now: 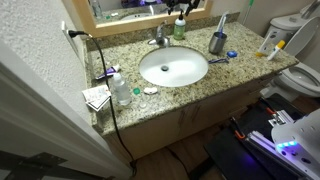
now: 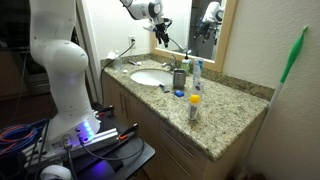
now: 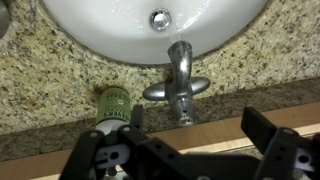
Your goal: Push the faucet handle down
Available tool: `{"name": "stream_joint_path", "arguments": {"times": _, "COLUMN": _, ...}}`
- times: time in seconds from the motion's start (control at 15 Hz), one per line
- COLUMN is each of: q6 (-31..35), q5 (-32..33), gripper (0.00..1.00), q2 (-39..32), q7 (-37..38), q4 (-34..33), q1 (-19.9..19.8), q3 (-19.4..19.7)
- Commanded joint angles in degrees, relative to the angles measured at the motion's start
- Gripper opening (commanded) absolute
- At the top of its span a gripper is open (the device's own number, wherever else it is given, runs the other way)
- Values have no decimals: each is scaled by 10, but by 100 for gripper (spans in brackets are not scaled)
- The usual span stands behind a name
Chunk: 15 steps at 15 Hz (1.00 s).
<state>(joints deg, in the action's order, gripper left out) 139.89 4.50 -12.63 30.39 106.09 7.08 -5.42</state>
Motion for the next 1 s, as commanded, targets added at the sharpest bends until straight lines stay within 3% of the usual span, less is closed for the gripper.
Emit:
{"name": "stream_joint_path", "arguments": {"times": 0.0, "q6": -1, "q5": -4, "gripper": 100, "q2": -5, "q7": 0, "q4": -7, "q1": 13, "q3": 14}}
{"name": "stream_joint_path", "arguments": {"times": 0.2, "q6": -39, "q5": 57, "gripper": 100, "q2": -75, "q7": 44, "q4": -53, "q1": 25, "q3": 39}}
{"name": "stream_joint_path", "arguments": {"times": 0.53, "q6": -13, "q5": -62, "gripper": 100, "q2": -185, "q7": -4, "q4": -165, "q1": 10, "q3": 21}}
{"name": "stream_joint_path", "arguments": {"times": 0.8, "q6": -30, "q5": -64, "gripper": 100, "q2": -258, "q7": 24, "q4": -279, "q1": 32, "q3": 54}}
{"name": "stream_joint_path", "arguments": {"times": 0.87, "q6": -10, "q5": -72, "gripper": 100, "q2": -218, "q7": 8, "q4": -212, "q1": 29, "q3": 47}}
{"name": "stream_joint_path", "arguments": {"times": 0.93, "q6": -10, "q5": -71, "gripper": 100, "q2": -228, "q7": 10, "q4": -228, "q1": 30, "q3": 50}}
